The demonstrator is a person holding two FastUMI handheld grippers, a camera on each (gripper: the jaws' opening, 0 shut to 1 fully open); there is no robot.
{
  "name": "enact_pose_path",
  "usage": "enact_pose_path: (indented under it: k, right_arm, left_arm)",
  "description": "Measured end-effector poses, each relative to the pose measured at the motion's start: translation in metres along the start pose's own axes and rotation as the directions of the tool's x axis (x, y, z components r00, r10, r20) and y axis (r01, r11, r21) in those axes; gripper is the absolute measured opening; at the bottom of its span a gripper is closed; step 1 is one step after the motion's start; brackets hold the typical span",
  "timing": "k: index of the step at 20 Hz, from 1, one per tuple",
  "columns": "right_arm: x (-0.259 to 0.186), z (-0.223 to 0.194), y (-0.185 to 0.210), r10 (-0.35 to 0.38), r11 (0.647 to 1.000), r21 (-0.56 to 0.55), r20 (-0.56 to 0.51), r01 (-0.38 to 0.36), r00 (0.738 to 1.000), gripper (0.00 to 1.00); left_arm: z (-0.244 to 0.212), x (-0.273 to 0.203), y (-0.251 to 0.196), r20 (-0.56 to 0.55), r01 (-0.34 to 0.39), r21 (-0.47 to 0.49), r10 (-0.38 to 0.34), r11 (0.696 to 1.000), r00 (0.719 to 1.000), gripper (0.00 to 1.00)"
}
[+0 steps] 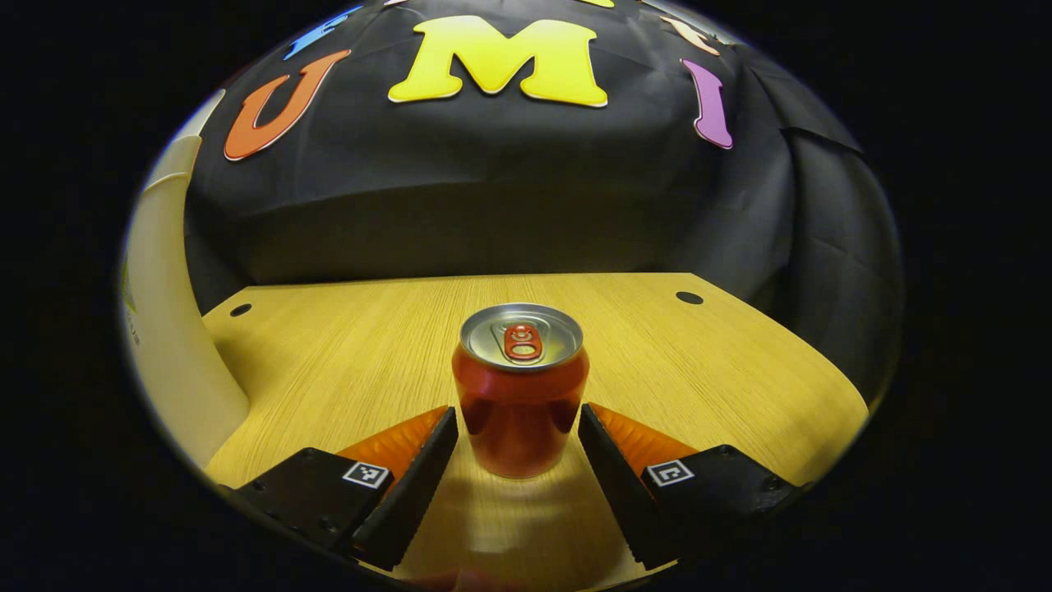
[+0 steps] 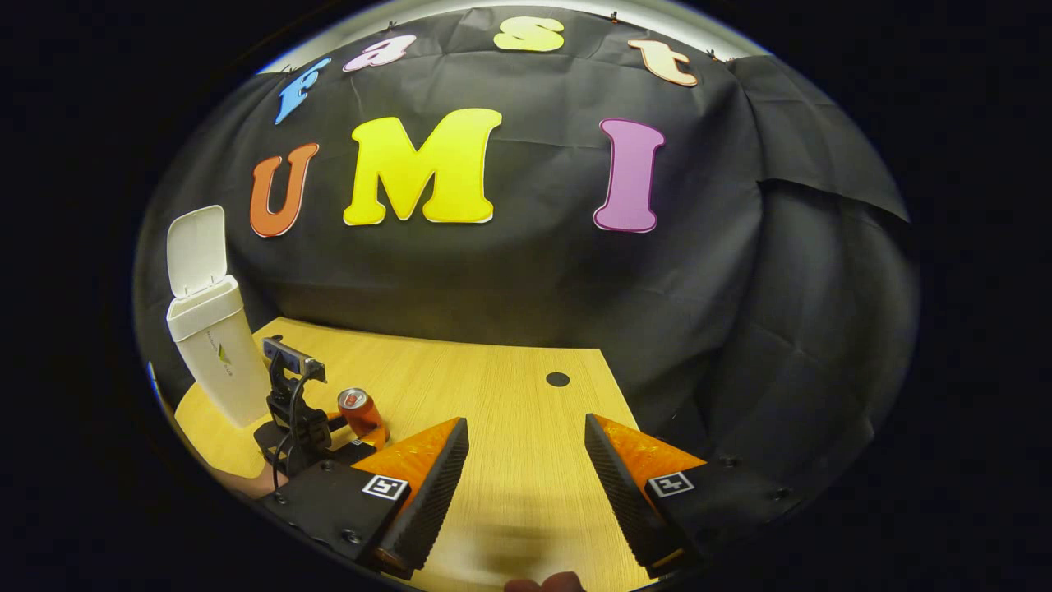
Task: Press the lid of the desktop garbage bin to open it, pick up the crumpled paper on the desktop and throw it into the bin, then pick up the pop can on the desktop and drop it into the bin, and finally close the garbage bin lid.
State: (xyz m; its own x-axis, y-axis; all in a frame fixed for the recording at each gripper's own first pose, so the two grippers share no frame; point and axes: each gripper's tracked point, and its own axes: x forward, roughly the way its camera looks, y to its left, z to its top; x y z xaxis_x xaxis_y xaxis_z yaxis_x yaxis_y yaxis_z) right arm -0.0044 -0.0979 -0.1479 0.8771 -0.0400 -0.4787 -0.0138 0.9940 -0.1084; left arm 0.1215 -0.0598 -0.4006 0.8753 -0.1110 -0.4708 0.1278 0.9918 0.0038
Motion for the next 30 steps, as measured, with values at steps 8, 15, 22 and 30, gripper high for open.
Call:
enact_pose_path:
  k: [8, 15, 22, 30]
  right_arm:
    - [0.002, -0.001, 0.005, 0.004, 1.0, 0.005, -0.012, -0.004, 1.0, 0.9]
    - [-0.016, 0.005, 0.023, 0.044, 0.999, 0.002, 0.022, -0.044, 0.999, 0.9]
    - [-0.032, 0.017, 0.049, 0.095, 0.994, 0.045, 0.086, -0.099, 0.992, 0.9]
    - [-0.034, 0.032, 0.075, 0.144, 0.988, 0.031, 0.123, -0.149, 0.982, 0.9]
  left_arm:
    - [-0.003, 0.006, -0.001, -0.072, 0.01, 0.002, -0.01, 1.0, 0.997, 0.86]
    - [0.068, -0.053, 0.024, 0.01, -0.086, -0.013, 0.086, 0.996, 0.996, 0.86]
    - [0.174, -0.129, 0.076, 0.121, -0.205, -0.036, 0.208, 0.978, 0.971, 0.85]
    - [0.262, -0.192, 0.216, 0.24, -0.44, -0.125, 0.457, 0.889, 0.856, 0.85]
